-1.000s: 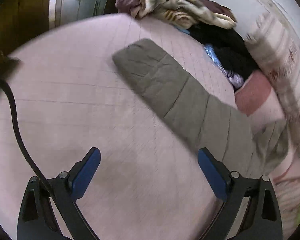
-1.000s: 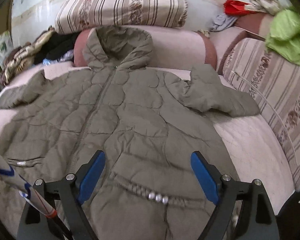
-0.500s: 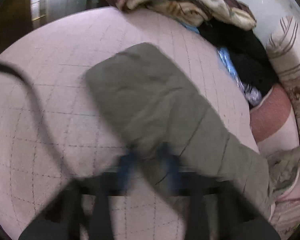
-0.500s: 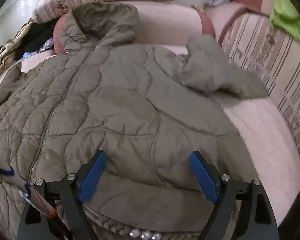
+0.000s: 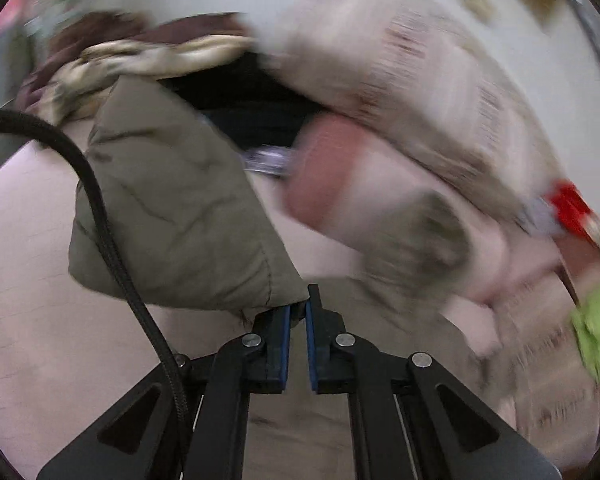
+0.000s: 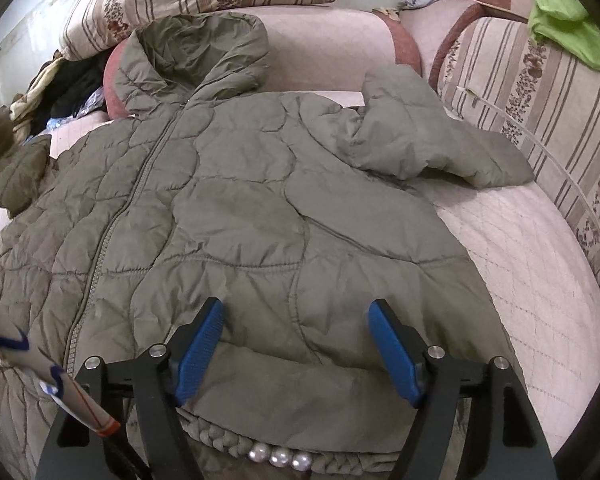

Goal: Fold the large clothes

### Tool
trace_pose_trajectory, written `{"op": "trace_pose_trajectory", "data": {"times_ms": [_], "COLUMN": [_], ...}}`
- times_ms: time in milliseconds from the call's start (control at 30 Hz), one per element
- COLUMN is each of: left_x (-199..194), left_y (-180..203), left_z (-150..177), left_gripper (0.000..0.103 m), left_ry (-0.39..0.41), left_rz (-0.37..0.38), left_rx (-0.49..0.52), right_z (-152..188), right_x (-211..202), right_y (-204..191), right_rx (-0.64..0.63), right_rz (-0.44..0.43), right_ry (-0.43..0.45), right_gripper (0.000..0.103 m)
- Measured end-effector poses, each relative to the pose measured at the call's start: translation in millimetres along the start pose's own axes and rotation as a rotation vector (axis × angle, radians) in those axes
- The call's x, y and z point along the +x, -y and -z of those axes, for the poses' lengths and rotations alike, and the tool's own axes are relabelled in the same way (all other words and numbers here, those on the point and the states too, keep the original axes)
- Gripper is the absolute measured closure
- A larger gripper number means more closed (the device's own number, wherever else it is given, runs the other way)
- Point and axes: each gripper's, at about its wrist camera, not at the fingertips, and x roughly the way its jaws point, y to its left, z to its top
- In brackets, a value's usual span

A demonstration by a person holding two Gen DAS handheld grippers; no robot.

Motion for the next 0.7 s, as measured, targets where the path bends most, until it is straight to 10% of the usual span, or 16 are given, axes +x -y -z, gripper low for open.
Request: {"op": "trace_pose_trajectory", "data": {"times_ms": [167, 433, 700], "left_x": [20.1, 62.0, -28.5], "left_y": [79.6, 100.0, 64.8], "left_z": [61.2, 180.1, 223.6], "left_gripper": [0.097, 0.074, 0.043], "left_ry": [-0.089, -0.294, -0.118], "left_rz": [0.129, -0.059, -0.234], "left_rx": [0.138, 0.276, 0.349], "right_z": [0.8, 3.4, -11.2], "right_x": [4.0, 7.2, 0.7], "right_y": [8.4, 12.6, 22.0], "right_rx": [0.030, 0.032, 0.131], "right_rz": [-0.014, -0.029, -0.159], "right_ry": [-0.024, -0.045, -0.098], "right_gripper": [0.024, 0.018, 0.017]}}
